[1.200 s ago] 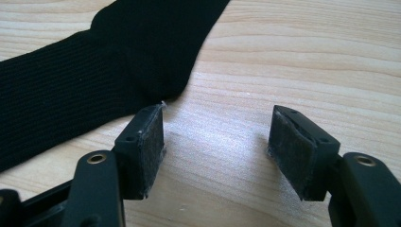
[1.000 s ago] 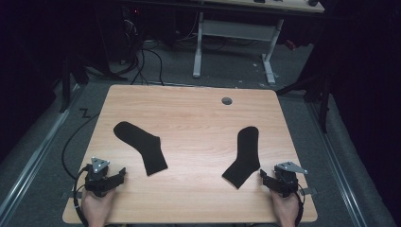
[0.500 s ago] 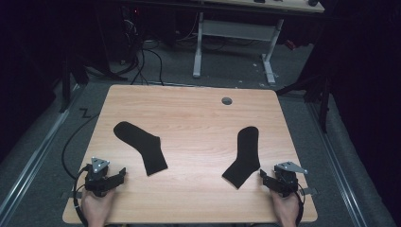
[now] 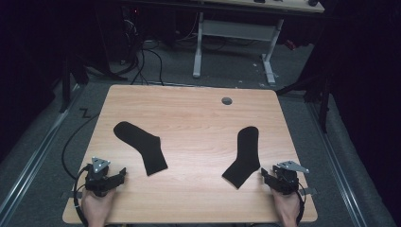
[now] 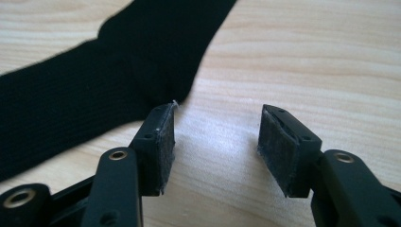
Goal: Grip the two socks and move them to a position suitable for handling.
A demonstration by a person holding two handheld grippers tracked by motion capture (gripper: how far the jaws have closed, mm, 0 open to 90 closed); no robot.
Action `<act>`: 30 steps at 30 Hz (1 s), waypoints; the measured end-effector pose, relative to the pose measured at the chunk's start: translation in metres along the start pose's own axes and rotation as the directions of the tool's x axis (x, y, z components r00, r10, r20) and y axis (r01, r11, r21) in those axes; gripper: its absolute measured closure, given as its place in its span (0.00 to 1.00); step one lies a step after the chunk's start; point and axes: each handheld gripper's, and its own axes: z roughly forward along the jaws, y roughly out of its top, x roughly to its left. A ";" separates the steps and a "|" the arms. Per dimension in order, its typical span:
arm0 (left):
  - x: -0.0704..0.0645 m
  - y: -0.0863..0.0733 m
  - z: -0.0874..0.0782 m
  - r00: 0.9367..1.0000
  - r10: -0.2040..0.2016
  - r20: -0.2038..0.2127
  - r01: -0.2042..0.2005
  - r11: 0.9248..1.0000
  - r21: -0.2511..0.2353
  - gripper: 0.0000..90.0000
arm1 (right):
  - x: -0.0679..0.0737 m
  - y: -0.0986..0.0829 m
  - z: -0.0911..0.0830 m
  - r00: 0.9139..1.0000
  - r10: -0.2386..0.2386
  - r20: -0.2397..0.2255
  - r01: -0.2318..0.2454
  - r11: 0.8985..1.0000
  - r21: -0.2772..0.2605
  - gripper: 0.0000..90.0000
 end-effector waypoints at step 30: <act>0.000 0.000 0.000 1.000 0.005 0.004 -0.005 1.000 0.000 0.30 | 0.040 0.039 0.038 0.992 -0.108 -0.070 0.112 0.992 0.057 0.59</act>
